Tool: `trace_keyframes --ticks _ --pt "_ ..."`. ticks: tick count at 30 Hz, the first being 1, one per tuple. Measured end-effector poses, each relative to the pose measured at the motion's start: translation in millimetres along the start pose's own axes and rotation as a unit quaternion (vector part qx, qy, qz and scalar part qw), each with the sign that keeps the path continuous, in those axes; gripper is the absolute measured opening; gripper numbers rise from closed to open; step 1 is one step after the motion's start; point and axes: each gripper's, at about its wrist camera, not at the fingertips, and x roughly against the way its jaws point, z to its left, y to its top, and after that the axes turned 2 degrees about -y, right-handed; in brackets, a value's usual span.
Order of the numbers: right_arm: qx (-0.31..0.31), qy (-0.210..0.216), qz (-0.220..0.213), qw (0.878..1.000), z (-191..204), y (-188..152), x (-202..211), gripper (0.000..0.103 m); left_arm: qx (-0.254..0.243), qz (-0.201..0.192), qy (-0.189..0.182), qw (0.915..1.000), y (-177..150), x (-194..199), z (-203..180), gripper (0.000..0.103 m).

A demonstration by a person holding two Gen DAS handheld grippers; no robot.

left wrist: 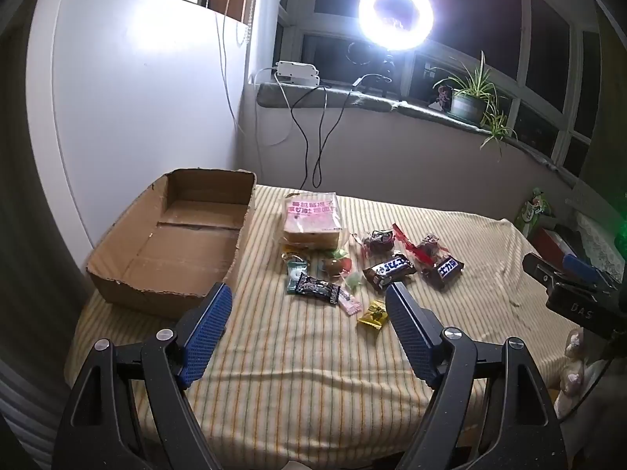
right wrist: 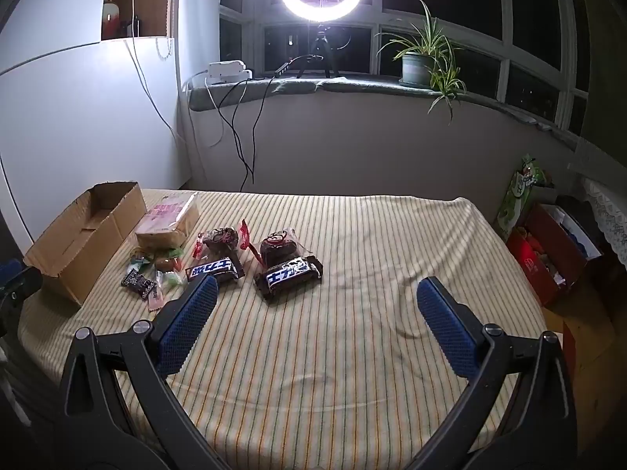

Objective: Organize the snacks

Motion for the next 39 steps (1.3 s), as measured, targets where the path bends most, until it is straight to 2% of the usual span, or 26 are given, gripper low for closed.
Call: trace_keyframes --ticks 27,31,39 --pt "0.008 0.003 0.002 1.0 4.0 -2.6 -1.9 0.103 0.001 0.002 -0.004 1.0 -1.9 0.5 -1.7 0.081" --pt "0.006 0.005 0.016 1.0 3.9 -1.5 -2.3 0.103 0.002 0.005 -0.005 1.0 -2.2 -0.1 -2.9 0.081" --pt "0.011 0.003 0.017 1.0 5.1 -3.4 -6.6 0.103 0.003 0.011 -0.009 0.9999 -1.7 -5.0 -0.1 0.081"
